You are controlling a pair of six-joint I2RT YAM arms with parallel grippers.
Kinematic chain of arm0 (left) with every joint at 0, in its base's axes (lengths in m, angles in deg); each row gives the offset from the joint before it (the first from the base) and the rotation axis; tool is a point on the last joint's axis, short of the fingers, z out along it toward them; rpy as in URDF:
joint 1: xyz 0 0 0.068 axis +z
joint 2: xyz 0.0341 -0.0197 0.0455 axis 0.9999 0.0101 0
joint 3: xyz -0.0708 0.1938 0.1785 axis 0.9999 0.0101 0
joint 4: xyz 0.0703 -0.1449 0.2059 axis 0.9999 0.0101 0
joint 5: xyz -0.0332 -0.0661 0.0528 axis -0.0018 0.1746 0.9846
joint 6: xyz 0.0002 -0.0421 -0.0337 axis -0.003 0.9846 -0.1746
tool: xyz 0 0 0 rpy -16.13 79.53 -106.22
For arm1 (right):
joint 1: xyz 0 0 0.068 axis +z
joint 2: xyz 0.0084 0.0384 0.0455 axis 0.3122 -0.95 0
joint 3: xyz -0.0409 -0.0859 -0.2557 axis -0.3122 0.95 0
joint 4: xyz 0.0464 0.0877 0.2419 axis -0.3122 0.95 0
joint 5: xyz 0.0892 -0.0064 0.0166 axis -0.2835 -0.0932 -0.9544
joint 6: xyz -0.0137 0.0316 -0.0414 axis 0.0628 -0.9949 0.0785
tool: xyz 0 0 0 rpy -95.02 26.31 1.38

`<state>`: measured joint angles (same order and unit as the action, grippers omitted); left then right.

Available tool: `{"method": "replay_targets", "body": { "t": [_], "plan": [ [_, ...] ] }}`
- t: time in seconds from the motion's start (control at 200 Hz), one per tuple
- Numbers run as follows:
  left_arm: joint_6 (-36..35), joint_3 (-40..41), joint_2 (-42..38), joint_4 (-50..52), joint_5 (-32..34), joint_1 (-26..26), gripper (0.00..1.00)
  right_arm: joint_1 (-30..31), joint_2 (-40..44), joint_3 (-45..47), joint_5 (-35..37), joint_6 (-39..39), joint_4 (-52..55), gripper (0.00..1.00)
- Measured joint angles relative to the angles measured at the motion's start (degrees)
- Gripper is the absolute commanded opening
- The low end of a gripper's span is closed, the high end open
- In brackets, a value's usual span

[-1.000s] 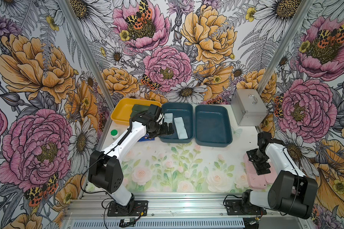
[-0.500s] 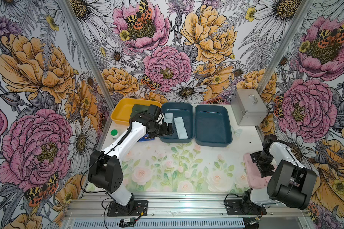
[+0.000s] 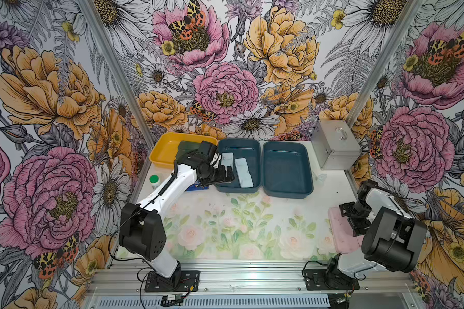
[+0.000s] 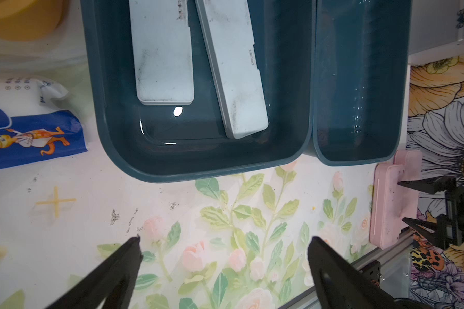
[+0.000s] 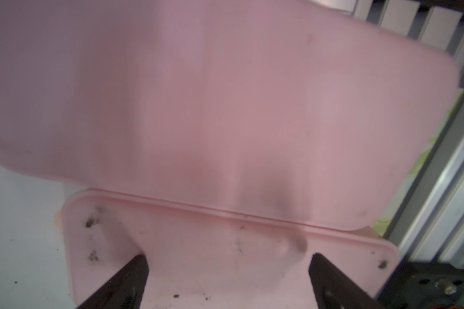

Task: Place the pencil cases by color into the storage box
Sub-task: Adjust the pencil case at the corner of the board.

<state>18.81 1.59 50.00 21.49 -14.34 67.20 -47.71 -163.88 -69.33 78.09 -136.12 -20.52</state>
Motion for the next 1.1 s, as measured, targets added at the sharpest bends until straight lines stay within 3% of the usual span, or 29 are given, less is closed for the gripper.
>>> {"method": "replay_targets", "body": {
  "t": [0.52,1.101],
  "plan": [
    [0.00,-0.02,0.61,0.00,-0.13,0.02,0.99,2.75,-3.61,-3.93,-2.29,-1.25,-1.88,0.99],
    [0.00,-0.02,0.66,-0.04,-0.13,1.01,0.99,9.99,-10.38,-8.83,4.55,-4.85,2.29,0.95]
  ]
}}
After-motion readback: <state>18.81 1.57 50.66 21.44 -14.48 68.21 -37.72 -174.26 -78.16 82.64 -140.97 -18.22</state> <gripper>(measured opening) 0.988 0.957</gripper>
